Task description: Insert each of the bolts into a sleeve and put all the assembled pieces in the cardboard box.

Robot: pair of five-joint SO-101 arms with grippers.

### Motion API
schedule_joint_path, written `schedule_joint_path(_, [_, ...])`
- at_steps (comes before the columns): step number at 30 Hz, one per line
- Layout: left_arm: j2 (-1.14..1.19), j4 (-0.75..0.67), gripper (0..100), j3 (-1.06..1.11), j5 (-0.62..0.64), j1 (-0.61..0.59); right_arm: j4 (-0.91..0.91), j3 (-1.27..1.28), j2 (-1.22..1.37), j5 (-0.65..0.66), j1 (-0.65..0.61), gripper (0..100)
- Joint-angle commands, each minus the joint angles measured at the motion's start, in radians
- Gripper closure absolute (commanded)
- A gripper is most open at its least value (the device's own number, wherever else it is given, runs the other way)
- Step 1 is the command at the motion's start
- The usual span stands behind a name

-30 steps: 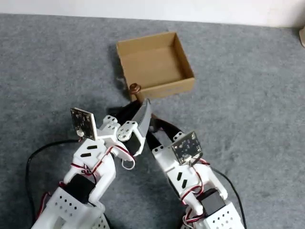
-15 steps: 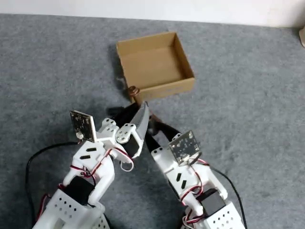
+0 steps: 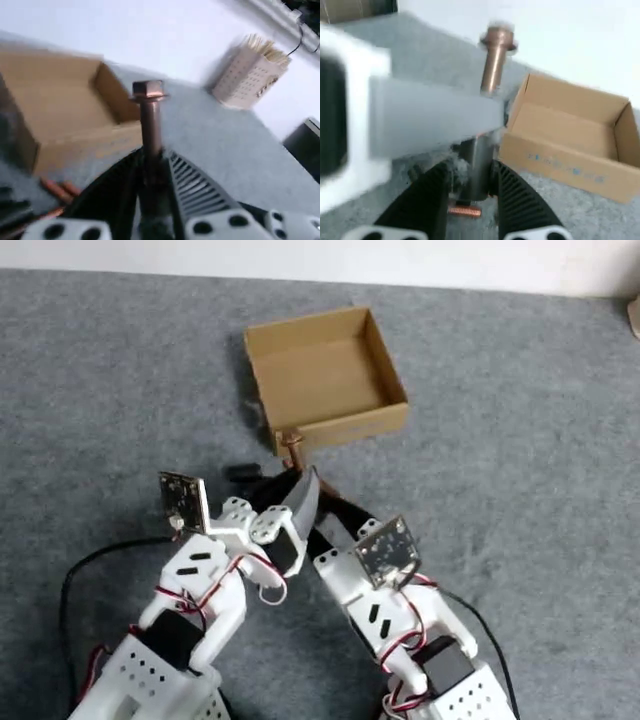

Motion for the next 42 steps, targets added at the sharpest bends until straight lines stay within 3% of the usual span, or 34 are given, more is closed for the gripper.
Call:
schedule_joint_path(1, [0.002,0.014,100,0.005,0.003,0.054,-0.068,-0.087,-0.019,-0.012,-0.012,99.5])
schedule_joint_path(15, [0.002,0.014,100,0.005,-0.002,0.054,-0.068,-0.087,-0.019,-0.011,-0.012,99.5])
schedule_joint_path(21, [0.002,0.014,100,0.005,-0.005,0.054,-0.068,-0.088,-0.019,-0.014,0.047,99.5])
schedule_joint_path(26, [0.002,0.014,100,0.007,-0.106,0.054,-0.068,-0.087,-0.019,-0.014,0.051,99.5])
schedule_joint_path(38, [0.002,0.014,99,0.002,-0.117,0.054,-0.068,-0.087,-0.019,-0.014,0.051,99.5])
schedule_joint_path(42, [0.002,0.015,91,0.004,-0.115,0.056,-0.068,-0.087,-0.019,-0.014,0.054,99.5])
